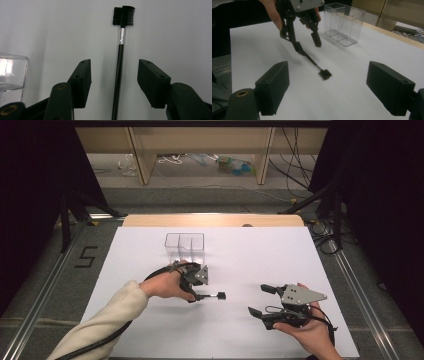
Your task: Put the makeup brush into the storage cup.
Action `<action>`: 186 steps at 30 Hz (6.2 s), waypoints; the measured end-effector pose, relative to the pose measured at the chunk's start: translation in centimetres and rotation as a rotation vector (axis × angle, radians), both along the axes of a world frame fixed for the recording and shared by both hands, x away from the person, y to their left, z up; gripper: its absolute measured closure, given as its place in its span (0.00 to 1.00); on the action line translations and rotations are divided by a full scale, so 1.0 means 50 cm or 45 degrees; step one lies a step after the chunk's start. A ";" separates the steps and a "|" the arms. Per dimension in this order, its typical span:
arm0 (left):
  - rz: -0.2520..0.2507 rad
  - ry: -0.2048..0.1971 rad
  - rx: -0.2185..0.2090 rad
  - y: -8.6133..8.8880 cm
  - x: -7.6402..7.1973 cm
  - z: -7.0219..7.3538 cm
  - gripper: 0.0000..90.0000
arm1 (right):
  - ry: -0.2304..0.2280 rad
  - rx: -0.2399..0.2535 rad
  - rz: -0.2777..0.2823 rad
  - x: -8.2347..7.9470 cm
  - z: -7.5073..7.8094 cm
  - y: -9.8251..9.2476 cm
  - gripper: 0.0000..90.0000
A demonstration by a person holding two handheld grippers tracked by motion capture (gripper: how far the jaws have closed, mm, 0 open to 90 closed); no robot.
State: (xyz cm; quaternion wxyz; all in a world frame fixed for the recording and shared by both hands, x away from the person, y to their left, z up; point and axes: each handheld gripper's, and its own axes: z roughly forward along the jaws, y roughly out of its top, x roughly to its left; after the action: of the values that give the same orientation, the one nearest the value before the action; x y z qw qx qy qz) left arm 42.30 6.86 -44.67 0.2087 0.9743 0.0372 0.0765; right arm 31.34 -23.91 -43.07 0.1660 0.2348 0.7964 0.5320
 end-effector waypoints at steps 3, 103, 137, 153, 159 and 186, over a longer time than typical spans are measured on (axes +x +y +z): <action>-0.012 0.009 0.025 -0.001 0.002 -0.005 0.51 | -0.007 0.010 -0.002 0.000 -0.001 0.001 0.22; -0.068 0.150 0.197 -0.036 0.020 0.003 0.95 | 0.020 -0.010 -0.008 0.001 -0.002 0.000 0.24; 0.097 0.047 -0.287 0.041 0.000 0.049 0.95 | 0.016 -0.016 -0.016 0.002 -0.004 0.000 0.24; 0.182 0.008 -0.497 0.075 -0.017 0.050 0.95 | 0.017 -0.017 -0.016 0.003 -0.004 0.000 0.24; 0.221 -0.024 -0.558 0.086 -0.023 0.049 0.95 | 0.015 -0.017 -0.017 0.003 -0.004 0.000 0.24; 0.384 -0.043 -0.755 0.121 -0.041 0.032 0.95 | 0.013 -0.014 -0.016 0.003 -0.004 -0.001 0.24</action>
State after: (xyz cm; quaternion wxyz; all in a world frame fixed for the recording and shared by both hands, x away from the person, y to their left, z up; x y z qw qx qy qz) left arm 40.26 12.91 -43.10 0.4701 0.8532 0.1981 0.1084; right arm 31.48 -23.95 -43.25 0.1667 0.2416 0.7986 0.5254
